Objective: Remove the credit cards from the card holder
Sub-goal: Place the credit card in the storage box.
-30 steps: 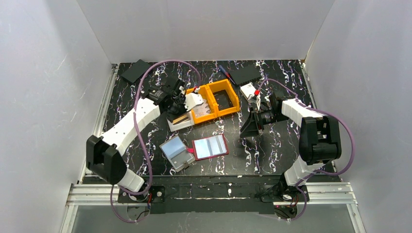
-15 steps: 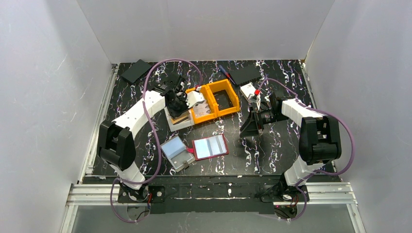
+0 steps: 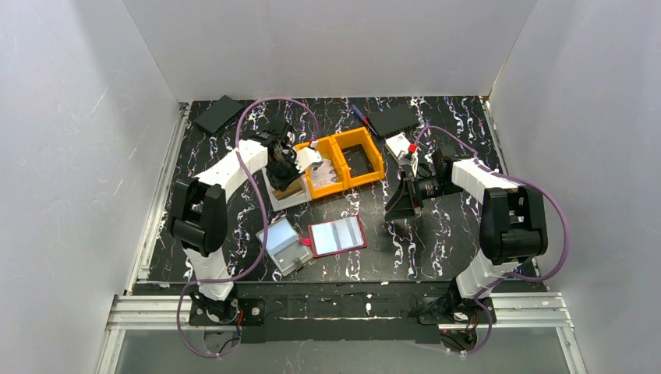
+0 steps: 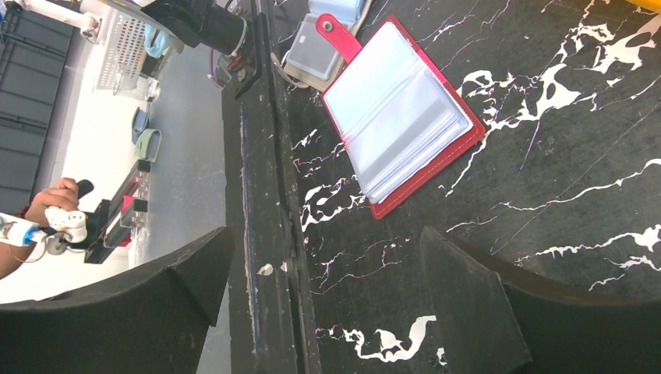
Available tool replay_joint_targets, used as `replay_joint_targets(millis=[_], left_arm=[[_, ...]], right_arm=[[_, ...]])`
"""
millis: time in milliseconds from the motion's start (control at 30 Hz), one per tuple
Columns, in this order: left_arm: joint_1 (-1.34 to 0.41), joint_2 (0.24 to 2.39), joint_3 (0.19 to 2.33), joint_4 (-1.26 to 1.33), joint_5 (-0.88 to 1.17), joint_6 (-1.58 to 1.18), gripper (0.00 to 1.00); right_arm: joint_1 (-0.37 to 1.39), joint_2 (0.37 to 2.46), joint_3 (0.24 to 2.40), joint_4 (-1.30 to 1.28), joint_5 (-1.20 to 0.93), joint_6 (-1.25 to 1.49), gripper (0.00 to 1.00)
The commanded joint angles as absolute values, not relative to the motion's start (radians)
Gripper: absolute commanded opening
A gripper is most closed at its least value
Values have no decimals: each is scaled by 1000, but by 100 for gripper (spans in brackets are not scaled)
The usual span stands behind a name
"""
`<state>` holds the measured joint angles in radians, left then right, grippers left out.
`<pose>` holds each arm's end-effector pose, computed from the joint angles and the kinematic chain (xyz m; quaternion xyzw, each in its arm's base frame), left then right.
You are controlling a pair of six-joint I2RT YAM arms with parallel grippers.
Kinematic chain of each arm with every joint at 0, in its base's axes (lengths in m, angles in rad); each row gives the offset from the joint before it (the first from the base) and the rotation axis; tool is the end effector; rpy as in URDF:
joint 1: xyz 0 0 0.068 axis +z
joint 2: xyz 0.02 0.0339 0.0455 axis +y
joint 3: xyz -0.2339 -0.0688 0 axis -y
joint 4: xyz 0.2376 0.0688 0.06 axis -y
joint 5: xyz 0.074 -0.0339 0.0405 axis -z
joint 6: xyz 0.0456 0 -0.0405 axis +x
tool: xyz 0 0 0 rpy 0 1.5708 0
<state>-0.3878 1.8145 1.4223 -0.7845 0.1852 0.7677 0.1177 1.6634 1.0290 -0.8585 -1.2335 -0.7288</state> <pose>0.3343 -0.1456 0.1954 0.5484 0.8081 -0.0522 0.2085 0.2685 0.0751 0.1651 -0.3553 0.7340 0.5416 0.2041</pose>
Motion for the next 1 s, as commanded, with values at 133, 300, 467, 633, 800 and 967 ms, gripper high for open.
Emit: replay_joint_targets(millis=[133,300,467,633,800,967], left_arm=[[-371,1886,1487,-780,202,757,8],[-361,1920,1529,-718,58,679,34],[-361,1857,1580,-646,-137,580,41],[-361,1617,1482,-522,-136,427,52],[-348,1234,1106,-164,-41,63,89],[-317,927,832,-80,208,-275,98]], right_arm=[[112,1671,1024,-850,-1251,-726,98],[112,1672,1025,-851,-1250,-726,98],[112,1672,1025,-851,-1250,-728,98],[112,1671,1034,-876,-1237,-751,98],[112,1658,1060,-932,-1198,-819,98],[112,1619,1063,-921,-1142,-836,98]])
